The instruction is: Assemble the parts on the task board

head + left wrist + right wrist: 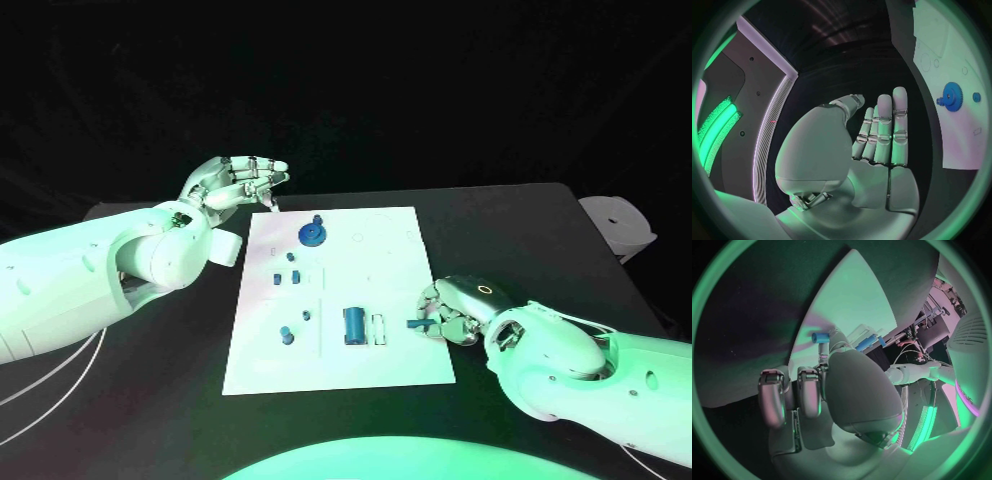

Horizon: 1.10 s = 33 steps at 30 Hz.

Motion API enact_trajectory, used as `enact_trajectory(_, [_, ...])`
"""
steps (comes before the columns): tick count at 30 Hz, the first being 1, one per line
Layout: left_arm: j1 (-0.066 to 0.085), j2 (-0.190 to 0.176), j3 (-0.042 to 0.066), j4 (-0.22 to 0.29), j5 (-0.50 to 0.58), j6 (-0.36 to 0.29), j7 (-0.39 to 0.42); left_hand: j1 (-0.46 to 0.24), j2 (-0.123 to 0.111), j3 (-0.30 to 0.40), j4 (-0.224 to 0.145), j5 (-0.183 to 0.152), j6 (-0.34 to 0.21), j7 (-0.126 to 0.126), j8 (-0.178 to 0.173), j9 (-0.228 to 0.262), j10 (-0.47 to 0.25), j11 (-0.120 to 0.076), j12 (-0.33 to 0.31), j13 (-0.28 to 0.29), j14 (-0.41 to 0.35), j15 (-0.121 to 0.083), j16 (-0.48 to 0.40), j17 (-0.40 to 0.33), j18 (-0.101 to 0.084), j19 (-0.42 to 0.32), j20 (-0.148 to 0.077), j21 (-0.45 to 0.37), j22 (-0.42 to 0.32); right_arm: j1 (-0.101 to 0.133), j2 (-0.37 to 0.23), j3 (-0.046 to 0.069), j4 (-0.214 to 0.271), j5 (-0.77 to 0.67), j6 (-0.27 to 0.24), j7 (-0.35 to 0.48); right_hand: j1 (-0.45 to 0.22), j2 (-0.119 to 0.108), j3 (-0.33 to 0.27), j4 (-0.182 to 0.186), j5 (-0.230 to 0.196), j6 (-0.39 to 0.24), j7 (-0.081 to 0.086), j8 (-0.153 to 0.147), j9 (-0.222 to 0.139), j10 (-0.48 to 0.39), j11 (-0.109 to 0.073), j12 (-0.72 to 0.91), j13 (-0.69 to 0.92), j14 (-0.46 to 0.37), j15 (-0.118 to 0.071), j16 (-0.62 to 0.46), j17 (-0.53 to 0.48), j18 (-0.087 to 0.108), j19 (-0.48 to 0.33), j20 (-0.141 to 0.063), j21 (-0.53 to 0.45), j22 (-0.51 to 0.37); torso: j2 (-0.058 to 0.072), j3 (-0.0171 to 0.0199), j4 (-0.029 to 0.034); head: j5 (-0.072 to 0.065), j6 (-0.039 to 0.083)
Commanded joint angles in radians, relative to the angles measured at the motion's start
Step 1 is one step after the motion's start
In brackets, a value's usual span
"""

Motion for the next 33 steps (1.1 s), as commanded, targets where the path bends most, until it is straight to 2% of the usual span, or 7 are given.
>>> enact_trajectory(1, [0.001, 0.001, 0.001, 0.003, -0.002, 0.013, 0.006, -0.003, 0.003, 0.004, -0.001, 0.002, -0.006, 0.03, 0.006, 0.0, -0.007, -0.003, 0.005, 0.0, -0.007, -0.002, 0.006, -0.001, 0.006, -0.008, 0.002, 0.006, 0.001, -0.005, -0.006, -0.005, 0.01, -0.046, 0.028, -0.033, 0.08, 0.069, 0.065, 0.012, 0.028, -0.002, 0.003, 0.013, 0.017, 0.047, -0.011, -0.002, -0.006, 0.099, -0.002, 0.003, 0.227, -0.007, 0.105, -0.009, 0.004, 0.263, 0.0, -0.0001, 0.0003, 0.0, 0.0])
enact_trajectory(4, [0.001, 0.001, 0.001, 0.003, -0.002, 0.013, 0.006, -0.003, 0.003, 0.004, -0.001, 0.002, -0.006, 0.03, 0.006, 0.0, -0.007, -0.003, 0.005, 0.0, -0.007, -0.002, 0.006, -0.001, 0.006, -0.008, 0.002, 0.006, 0.001, 0.0, -0.01, -0.004, 0.028, -0.045, 0.003, -0.035, 0.023, 0.032, 0.215, 0.016, 0.033, -0.002, 0.003, 0.023, 0.036, 0.052, -0.008, 0.004, -0.002, 0.1, -0.001, 0.004, 0.231, -0.007, 0.105, -0.006, 0.004, 0.263, 0.0, -0.0003, 0.0007, 0.0, 0.001])
enact_trajectory(6, [0.001, 0.001, 0.001, 0.003, -0.002, 0.012, 0.006, -0.003, 0.003, 0.004, -0.001, 0.002, -0.007, 0.03, 0.006, 0.0, -0.007, -0.003, 0.006, 0.0, -0.008, -0.002, 0.006, -0.001, 0.006, -0.008, 0.002, 0.006, 0.001, 0.005, -0.011, -0.004, 0.037, -0.039, -0.01, -0.036, -0.026, -0.021, 0.321, 0.007, 0.033, -0.006, 0.004, 0.029, 0.049, 0.054, -0.011, 0.006, 0.001, 0.1, 0.001, 0.005, 0.232, -0.007, 0.105, -0.007, 0.004, 0.263, 0.0, -0.0004, 0.0009, 0.0, 0.001])
enact_trajectory(7, [0.001, 0.001, 0.001, 0.003, -0.002, 0.012, 0.006, -0.003, 0.003, 0.004, -0.001, 0.002, -0.007, 0.03, 0.006, 0.0, -0.007, -0.003, 0.006, 0.0, -0.008, -0.002, 0.006, -0.001, 0.006, -0.008, 0.002, 0.006, 0.001, 0.008, -0.011, -0.004, 0.043, -0.033, -0.018, -0.036, -0.082, -0.054, 0.432, -0.004, 0.035, -0.004, 0.0, 0.04, 0.064, 0.057, -0.01, 0.011, 0.004, 0.101, -0.002, 0.005, 0.233, -0.007, 0.105, -0.006, 0.004, 0.263, 0.0, -0.0003, 0.0007, 0.001, 0.001])
enact_trajectory(12, [0.001, 0.002, 0.001, 0.004, -0.002, 0.012, 0.006, -0.003, 0.003, 0.004, -0.001, 0.002, -0.007, 0.03, 0.006, 0.0, -0.007, -0.003, 0.006, 0.0, -0.008, -0.002, 0.006, -0.001, 0.006, -0.008, 0.002, 0.006, 0.001, 0.015, -0.001, -0.003, 0.061, 0.001, -0.044, -0.036, -0.176, -0.087, 0.545, -0.037, 0.03, -0.006, 0.003, 0.051, 0.086, 0.06, -0.012, 0.014, 0.007, 0.101, -0.001, 0.006, 0.235, -0.007, 0.105, -0.008, 0.004, 0.263, 0.001, -0.0003, 0.0011, 0.001, 0.0])
enact_trajectory(24, [0.001, 0.004, 0.001, 0.008, -0.002, 0.013, 0.006, -0.003, 0.003, 0.005, -0.002, 0.002, -0.007, 0.03, 0.007, 0.0, -0.008, -0.003, 0.007, 0.0, -0.008, -0.002, 0.007, -0.001, 0.007, -0.008, 0.002, 0.007, 0.001, 0.011, 0.064, -0.003, 0.039, 0.123, -0.044, -0.029, -0.326, -0.09, 0.597, -0.035, 0.055, 0.004, -0.002, 0.058, 0.099, 0.067, -0.015, 0.029, 0.017, 0.102, -0.003, 0.008, 0.24, -0.007, 0.105, -0.009, 0.004, 0.263, 0.001, 0.0006, 0.001, 0.002, -0.004])
enact_trajectory(33, [0.001, 0.005, 0.001, 0.009, -0.002, 0.014, 0.005, -0.003, 0.003, 0.005, -0.002, 0.002, -0.007, 0.03, 0.007, 0.0, -0.008, -0.003, 0.007, 0.0, -0.008, -0.002, 0.007, -0.001, 0.007, -0.008, 0.002, 0.007, 0.001, 0.0, 0.108, -0.004, 0.007, 0.159, -0.04, -0.032, -0.404, -0.101, 0.573, -0.024, 0.075, 0.021, -0.005, 0.062, 0.103, 0.071, -0.018, 0.037, 0.022, 0.102, -0.005, 0.008, 0.241, -0.007, 0.105, -0.011, 0.004, 0.263, 0.002, 0.001, 0.0009, 0.005, -0.006])
